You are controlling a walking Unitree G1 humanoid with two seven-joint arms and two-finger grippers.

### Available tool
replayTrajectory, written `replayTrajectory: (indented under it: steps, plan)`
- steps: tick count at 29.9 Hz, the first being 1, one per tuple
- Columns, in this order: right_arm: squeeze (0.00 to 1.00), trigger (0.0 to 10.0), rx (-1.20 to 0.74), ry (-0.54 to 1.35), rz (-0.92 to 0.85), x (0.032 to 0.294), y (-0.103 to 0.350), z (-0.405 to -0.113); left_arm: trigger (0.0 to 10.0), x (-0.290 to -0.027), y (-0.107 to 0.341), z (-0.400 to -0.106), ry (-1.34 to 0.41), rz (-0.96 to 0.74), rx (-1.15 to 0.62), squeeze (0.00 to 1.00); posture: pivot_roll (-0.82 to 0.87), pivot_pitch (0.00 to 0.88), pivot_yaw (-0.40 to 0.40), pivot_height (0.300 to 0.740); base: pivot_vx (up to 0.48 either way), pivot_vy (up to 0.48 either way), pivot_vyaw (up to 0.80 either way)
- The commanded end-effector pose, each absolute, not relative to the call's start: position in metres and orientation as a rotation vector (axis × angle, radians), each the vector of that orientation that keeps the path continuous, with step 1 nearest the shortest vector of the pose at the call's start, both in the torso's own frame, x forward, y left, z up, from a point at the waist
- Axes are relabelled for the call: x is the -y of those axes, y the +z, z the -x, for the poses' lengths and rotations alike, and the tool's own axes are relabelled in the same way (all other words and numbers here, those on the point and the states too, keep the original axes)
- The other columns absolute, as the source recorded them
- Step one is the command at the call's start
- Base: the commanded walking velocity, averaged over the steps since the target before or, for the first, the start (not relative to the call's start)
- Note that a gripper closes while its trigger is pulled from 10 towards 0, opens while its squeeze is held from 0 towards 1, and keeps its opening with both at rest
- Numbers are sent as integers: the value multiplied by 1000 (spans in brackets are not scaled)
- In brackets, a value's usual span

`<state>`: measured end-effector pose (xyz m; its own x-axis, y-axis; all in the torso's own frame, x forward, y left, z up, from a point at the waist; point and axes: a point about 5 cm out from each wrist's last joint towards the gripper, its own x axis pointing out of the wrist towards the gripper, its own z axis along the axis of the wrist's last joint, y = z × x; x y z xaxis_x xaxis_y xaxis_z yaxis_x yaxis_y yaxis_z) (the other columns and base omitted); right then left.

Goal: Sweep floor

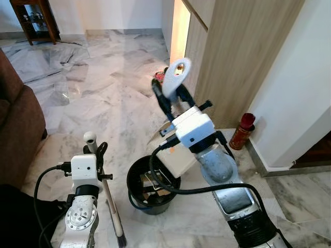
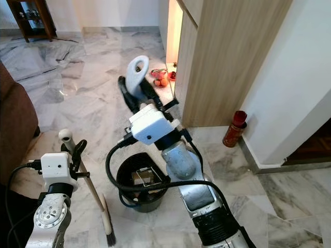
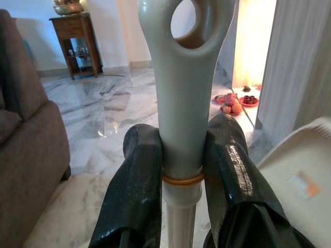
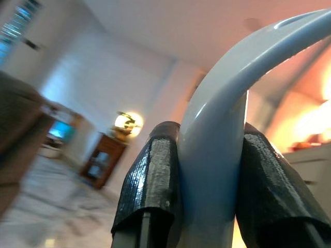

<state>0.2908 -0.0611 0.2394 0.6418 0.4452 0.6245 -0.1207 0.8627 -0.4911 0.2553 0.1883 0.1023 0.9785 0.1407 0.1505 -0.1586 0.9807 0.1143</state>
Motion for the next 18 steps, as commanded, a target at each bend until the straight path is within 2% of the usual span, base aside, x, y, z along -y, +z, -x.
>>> replayTrajectory:
  steps: [1, 2, 4, 6, 10, 18]
  plan:
    - [0, 10000, 862, 193, 488, 82, 256, -297, 10000, -186, 113, -257, 147, -133, 204, 0, 145, 77, -41, 740, 0, 0, 0]
    - [0, 10000, 862, 193, 488, 82, 256, -297, 10000, -186, 113, -257, 147, -133, 204, 0, 145, 77, -41, 740, 0, 0, 0]
    - [0, 10000, 820, 69, 512, 103, 253, -306, 10000, -187, 113, -257, 148, -134, 204, 0, 143, 70, -40, 740, 0, 0, 0]
    - [0, 10000, 799, 31, 526, 109, 252, -309, 10000, -187, 113, -257, 149, -134, 204, 0, 143, 70, -40, 740, 0, 0, 0]
    - [0, 10000, 663, -85, 530, 136, 226, -318, 10000, -186, 112, -257, 146, -133, 204, 0, 141, 66, -40, 740, 0, 0, 0]
    - [0, 10000, 462, -111, 549, 152, 171, -321, 10000, -190, 111, -254, 155, -138, 201, 0, 136, 60, -39, 740, 0, 0, 0]
